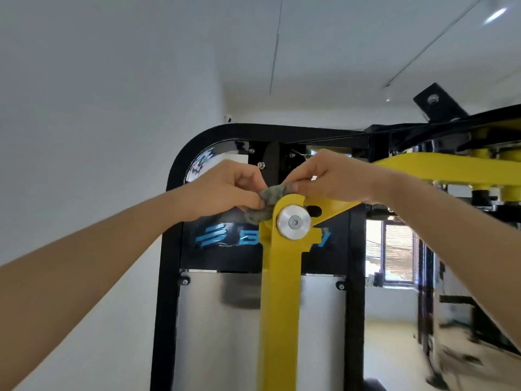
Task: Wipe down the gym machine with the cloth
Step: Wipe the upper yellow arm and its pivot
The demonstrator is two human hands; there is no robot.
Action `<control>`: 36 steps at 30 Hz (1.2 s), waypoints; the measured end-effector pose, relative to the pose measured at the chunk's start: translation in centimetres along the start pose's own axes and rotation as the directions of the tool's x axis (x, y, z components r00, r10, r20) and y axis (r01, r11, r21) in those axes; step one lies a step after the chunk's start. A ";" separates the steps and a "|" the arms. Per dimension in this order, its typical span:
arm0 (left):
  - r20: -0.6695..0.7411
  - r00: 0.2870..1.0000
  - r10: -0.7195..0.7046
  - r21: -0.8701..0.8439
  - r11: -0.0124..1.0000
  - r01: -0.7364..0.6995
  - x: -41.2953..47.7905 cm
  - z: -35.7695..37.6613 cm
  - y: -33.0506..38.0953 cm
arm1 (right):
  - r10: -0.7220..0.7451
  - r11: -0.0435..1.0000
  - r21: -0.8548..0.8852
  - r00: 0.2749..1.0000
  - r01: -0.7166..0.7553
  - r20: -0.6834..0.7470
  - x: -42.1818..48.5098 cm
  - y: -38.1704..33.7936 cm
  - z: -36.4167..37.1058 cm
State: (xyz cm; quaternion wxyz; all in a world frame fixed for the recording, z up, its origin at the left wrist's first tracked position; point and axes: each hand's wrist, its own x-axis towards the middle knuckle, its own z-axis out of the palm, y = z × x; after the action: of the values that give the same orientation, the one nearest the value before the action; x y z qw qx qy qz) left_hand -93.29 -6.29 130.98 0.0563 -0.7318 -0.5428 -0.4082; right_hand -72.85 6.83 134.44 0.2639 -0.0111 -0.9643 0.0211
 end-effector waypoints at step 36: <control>-0.302 0.913 -0.275 -0.276 0.942 0.192 5.6 -2.8 -5.3 | 0.376 0.766 0.626 0.892 -0.145 -0.253 10.6 4.2 0.0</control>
State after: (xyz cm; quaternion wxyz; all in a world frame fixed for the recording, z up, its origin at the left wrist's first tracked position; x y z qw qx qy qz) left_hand -98.86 -1.41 134.60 0.0098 -0.5821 -0.5558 -0.5934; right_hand -81.93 11.36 139.60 0.4219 -0.0683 -0.8315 0.3548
